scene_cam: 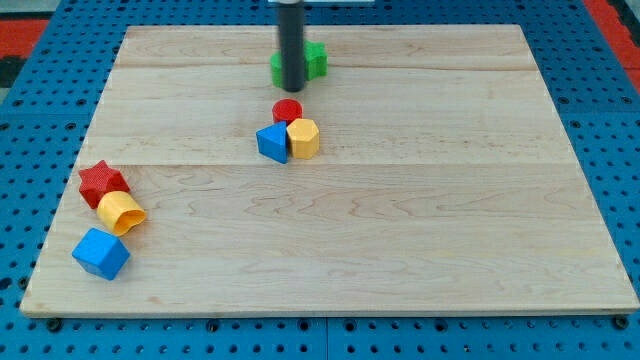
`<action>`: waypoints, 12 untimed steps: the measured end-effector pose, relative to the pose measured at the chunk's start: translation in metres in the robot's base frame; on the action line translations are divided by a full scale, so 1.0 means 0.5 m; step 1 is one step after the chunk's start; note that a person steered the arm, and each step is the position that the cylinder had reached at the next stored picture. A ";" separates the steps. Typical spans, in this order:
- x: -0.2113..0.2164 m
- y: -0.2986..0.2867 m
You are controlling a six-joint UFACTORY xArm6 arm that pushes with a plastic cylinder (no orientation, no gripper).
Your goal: Slide the red star into the red circle
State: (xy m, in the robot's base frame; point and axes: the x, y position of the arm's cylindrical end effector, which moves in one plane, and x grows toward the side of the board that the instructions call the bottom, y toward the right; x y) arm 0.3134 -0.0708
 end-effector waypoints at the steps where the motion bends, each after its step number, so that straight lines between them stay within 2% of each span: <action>1: 0.066 -0.022; 2: 0.147 -0.124; 3: 0.186 -0.323; 4: 0.206 -0.465; 5: 0.328 -0.439; 6: 0.365 -0.386; 7: 0.277 -0.345; 8: 0.282 -0.257; 9: 0.341 -0.299; 10: 0.320 -0.186; 12: 0.187 -0.116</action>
State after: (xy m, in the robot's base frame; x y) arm 0.4069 -0.1286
